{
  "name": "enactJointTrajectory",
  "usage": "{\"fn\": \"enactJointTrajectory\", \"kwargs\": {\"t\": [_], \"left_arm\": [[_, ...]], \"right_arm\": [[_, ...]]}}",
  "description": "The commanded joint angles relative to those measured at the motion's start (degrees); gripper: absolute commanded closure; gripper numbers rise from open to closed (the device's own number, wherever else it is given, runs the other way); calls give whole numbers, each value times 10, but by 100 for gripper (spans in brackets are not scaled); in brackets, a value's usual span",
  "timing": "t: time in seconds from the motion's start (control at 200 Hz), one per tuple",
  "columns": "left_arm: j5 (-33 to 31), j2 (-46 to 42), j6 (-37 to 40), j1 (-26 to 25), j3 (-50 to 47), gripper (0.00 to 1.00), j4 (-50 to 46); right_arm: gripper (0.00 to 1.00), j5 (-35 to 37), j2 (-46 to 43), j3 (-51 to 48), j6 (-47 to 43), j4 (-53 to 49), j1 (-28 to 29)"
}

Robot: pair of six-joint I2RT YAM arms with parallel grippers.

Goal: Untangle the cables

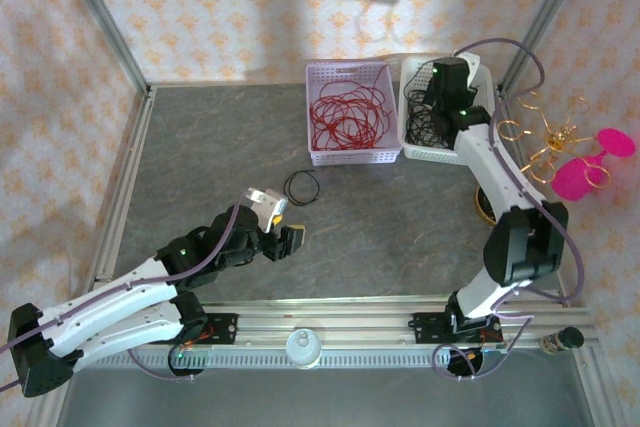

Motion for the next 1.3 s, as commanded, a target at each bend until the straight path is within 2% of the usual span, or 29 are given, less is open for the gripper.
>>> {"fn": "enactJointTrajectory", "kwargs": {"t": [0.0,0.25,0.521,0.706,0.786,0.941,1.081,1.171,1.291], "left_arm": [[7,-11,-19,0,-10,33,24],[7,-16,-25,-1,-21,32,23],[-6,-8,-39,-1,-23,32,30],[-64,-1,-71,2,-17,31,10],[-73,8,-89,14,-17,31,0],[-56,44,-120,68,-17,31,-8],[-41,115,-115,126,2,44,-6],[-65,191,-98,137,43,47,-19],[-85,303,-62,157,113,50,-46]], "right_arm": [[100,1,44,38,-13,-15,-8],[100,-5,115,66,-18,-8,-30],[100,-26,167,53,-14,7,-42],[87,-18,204,71,-23,-2,-43],[76,-13,203,76,-24,-9,-43],[65,-24,156,74,-12,-10,-43],[63,-27,78,46,-1,2,-22],[62,-15,11,-7,5,26,11],[62,-24,-91,-137,26,91,62]]}}
